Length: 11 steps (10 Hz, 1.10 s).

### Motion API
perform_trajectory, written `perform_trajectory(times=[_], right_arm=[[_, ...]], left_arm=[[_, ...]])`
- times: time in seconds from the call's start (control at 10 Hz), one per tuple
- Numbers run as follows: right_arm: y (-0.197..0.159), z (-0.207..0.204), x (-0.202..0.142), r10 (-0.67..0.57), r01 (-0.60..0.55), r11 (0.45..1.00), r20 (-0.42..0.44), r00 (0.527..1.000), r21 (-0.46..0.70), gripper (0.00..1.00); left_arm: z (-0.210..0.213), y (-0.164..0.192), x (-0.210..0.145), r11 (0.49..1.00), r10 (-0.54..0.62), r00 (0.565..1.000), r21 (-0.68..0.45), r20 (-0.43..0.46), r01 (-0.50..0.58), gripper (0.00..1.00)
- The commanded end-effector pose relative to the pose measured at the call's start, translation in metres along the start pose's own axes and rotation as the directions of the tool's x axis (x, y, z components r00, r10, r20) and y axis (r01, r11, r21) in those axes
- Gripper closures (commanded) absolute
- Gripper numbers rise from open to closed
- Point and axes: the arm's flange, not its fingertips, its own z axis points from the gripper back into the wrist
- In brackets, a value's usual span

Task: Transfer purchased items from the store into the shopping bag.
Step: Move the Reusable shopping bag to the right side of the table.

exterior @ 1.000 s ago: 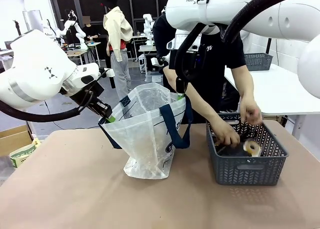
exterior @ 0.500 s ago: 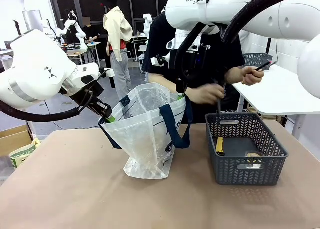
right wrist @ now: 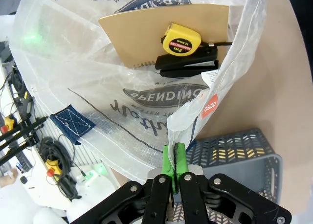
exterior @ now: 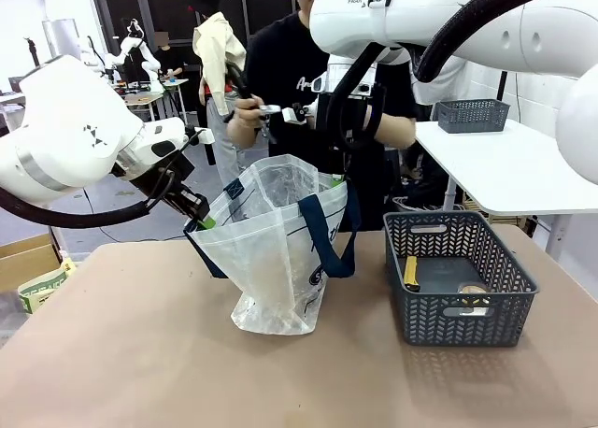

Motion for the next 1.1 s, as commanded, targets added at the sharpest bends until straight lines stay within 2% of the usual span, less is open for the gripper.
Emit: perform_trajectory(times=[0.0,1.0], right_arm=[[0.0,-0.0001,-0.0001,0.0,0.0,1.0,-0.001,1.0,0.0,1.0],[0.0,-0.0001,-0.0001,0.0,0.0,1.0,-0.001,1.0,0.0,1.0]], left_arm=[[0.0004,0.0006,0.0001,1.0,0.009,1.0,0.004,0.005,-0.009,1.0],[0.0004,0.0006,0.0001,1.0,0.009,1.0,0.004,0.005,-0.009,1.0]])
